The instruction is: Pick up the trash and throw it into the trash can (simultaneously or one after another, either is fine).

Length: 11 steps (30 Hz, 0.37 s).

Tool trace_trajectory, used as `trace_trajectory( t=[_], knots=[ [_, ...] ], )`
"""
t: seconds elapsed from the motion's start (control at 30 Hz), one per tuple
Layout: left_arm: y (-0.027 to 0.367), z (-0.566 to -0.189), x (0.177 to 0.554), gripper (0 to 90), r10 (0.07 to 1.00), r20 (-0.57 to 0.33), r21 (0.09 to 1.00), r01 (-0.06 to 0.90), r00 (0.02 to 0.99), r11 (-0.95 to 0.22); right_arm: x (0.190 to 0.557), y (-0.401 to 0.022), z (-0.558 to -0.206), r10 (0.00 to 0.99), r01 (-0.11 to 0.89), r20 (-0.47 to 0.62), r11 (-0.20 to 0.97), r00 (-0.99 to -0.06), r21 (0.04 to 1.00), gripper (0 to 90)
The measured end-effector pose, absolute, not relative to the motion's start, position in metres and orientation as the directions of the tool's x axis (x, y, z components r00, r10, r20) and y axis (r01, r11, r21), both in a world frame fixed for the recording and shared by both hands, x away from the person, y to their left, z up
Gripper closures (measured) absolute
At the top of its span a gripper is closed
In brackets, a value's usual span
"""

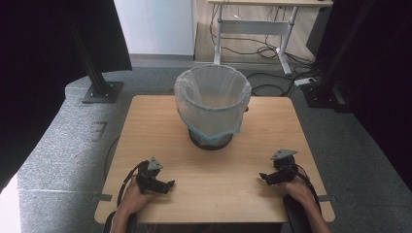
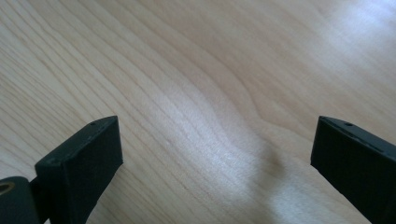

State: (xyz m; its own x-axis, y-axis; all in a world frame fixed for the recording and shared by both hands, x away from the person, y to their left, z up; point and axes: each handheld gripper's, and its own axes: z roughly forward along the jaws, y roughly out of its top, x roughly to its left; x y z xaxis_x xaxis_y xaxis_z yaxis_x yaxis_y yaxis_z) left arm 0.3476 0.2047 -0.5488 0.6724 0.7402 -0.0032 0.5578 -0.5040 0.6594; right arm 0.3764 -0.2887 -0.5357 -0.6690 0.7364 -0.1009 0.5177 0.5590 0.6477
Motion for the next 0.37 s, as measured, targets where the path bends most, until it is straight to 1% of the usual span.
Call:
trace_trajectory(
  t=[0.13,0.23,0.37],
  knots=[
    [0.2047,-0.5487,0.3476,0.0,0.74,-0.003,0.659,0.558,0.672,-0.504,0.3764,-0.2872,-0.5436,0.733,0.528,-0.103,0.572,-0.672,0.628,0.8],
    [0.2047,-0.5488,0.3476,0.0,0.74,-0.003,0.659,0.558,0.672,-0.504,0.3761,-0.2867,-0.5436,0.728,0.512,-0.12,0.578,-0.675,0.635,0.9],
    [0.2046,-0.5487,0.3476,0.0,0.741,-0.002,0.659,0.558,0.672,-0.504,0.3775,-0.2877,-0.5444,0.73,0.526,-0.094,0.569,-0.676,0.632,1.1]
  ],
)
